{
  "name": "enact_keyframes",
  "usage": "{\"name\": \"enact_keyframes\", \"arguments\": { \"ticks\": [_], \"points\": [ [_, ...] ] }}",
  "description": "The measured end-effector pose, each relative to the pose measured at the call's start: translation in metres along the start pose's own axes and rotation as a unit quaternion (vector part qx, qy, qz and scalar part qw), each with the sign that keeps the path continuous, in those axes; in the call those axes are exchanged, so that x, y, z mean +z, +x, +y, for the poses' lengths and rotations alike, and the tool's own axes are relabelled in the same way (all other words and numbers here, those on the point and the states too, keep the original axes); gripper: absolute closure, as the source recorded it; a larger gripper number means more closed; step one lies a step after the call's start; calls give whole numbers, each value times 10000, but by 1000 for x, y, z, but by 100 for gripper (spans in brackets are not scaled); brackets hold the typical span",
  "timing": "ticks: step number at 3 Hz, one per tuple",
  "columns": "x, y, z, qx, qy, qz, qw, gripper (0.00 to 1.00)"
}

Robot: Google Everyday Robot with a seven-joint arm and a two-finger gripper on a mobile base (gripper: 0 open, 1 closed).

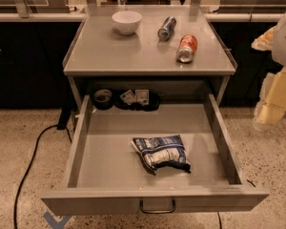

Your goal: Pick blue chip bag from top drawer and place on counter

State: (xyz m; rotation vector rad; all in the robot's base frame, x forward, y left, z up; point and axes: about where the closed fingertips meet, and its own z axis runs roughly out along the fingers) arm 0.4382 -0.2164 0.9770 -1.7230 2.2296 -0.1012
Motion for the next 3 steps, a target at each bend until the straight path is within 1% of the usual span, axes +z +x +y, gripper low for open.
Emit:
{"name": "enact_keyframes", "arguments": {
  "ticks": [1,2,3],
  "points": [
    [0,0,0,0,-1,0,10000,0],
    [18,4,5,-51,-218,-18,9997,0],
    [75,20,11,-19,-648,-44,9979,0]
  ]
}}
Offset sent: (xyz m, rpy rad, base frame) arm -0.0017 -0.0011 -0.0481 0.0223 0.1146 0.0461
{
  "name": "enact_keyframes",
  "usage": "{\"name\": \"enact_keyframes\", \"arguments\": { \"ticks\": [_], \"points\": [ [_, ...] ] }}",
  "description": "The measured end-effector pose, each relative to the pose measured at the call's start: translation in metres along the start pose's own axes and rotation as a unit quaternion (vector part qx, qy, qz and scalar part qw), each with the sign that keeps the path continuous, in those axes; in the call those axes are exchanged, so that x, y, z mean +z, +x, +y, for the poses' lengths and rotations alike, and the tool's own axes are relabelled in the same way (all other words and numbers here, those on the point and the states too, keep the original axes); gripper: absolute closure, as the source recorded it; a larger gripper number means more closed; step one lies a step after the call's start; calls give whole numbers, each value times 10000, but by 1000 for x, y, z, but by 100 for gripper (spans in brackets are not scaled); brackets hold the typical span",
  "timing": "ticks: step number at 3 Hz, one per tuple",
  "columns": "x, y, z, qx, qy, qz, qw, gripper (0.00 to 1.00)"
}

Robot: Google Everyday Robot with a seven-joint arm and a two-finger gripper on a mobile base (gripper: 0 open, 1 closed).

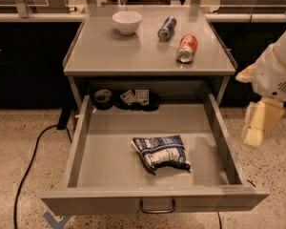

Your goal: Pick blue chip bag from top drawer and place on counter

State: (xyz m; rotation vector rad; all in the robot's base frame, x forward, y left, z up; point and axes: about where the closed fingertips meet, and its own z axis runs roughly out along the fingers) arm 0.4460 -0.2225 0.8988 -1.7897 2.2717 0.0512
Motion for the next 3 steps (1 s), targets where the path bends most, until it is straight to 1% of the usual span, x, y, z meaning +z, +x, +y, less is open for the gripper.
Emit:
{"name": "enact_keyframes", "arguments": {
  "ticks": [1,2,3],
  "points": [
    [55,12,-13,275,-291,-163,9991,0],
    [55,12,-13,275,-291,-163,9991,0],
    [68,12,-14,132,-387,-268,9988,0]
  ]
}}
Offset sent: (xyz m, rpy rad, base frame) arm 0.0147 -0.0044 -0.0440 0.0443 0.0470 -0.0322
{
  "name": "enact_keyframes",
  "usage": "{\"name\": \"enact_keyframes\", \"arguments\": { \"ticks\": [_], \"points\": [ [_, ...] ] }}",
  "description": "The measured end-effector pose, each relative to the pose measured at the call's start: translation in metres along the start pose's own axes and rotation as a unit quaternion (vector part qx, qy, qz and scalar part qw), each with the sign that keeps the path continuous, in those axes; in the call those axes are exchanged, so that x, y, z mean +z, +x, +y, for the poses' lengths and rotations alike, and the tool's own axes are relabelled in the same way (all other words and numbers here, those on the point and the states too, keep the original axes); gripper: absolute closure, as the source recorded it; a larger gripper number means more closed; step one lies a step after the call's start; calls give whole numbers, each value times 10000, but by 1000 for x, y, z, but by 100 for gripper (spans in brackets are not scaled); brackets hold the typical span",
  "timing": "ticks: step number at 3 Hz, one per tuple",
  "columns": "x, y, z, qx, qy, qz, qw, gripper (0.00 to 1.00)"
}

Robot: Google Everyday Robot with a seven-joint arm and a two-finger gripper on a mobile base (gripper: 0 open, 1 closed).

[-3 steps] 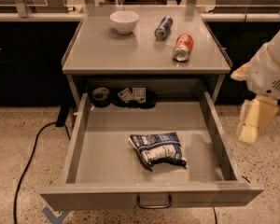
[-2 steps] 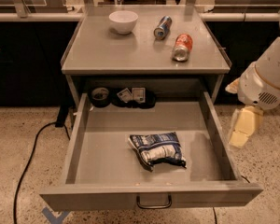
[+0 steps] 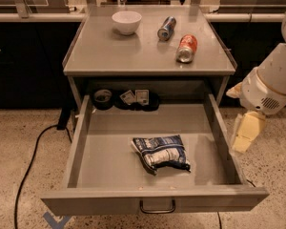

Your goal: Pick blue chip bag from top drawer and place on counter

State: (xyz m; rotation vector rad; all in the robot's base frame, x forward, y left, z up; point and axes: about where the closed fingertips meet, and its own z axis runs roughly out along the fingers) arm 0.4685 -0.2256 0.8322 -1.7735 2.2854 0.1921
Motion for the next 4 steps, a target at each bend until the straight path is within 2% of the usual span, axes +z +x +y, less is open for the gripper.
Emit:
{"name": "enact_keyframes", "arguments": {
  "ticks": [1,2,3,4],
  "points": [
    [37,-4,-6,-308,-163,-128,9993,0],
    [84,-32,-5,-820,-430,-283,9953,0],
    [137,-53,11,-1085,-403,-204,9931,0],
    [150,-53,15,-1100,-466,-176,9927,0]
  ]
}}
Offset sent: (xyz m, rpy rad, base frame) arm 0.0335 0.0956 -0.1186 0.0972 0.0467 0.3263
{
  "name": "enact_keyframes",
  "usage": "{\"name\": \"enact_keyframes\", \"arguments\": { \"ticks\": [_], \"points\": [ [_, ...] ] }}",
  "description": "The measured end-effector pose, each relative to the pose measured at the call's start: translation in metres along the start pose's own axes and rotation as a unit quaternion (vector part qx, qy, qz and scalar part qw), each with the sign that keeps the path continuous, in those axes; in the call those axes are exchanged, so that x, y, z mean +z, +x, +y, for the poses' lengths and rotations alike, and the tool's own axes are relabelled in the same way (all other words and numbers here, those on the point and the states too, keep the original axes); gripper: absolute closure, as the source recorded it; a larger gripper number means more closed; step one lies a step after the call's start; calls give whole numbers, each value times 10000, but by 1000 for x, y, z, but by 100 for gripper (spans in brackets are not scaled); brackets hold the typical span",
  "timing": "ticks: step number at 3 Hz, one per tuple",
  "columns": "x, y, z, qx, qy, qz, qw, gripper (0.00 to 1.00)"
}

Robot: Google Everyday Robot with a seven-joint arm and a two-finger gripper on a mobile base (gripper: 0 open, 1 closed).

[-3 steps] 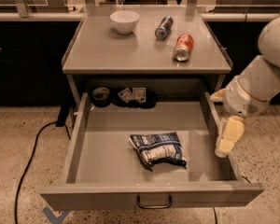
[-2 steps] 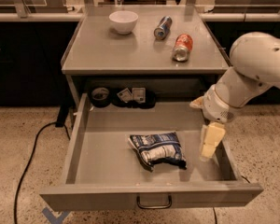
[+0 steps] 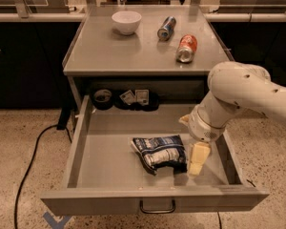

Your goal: Pick blue chip bag from top drawer and place on counter

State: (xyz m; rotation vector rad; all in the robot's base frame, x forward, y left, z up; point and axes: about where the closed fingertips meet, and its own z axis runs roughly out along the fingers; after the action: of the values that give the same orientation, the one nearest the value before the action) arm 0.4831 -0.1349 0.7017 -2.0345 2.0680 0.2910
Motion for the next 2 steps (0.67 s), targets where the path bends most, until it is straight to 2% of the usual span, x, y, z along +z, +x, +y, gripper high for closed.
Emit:
{"name": "enact_keyframes", "arguments": {
  "ticks": [1,2],
  "points": [
    [44,-35,-10,-270,172,-68,9995,0],
    [44,-35,-10,-270,172,-67,9995,0]
  ]
}}
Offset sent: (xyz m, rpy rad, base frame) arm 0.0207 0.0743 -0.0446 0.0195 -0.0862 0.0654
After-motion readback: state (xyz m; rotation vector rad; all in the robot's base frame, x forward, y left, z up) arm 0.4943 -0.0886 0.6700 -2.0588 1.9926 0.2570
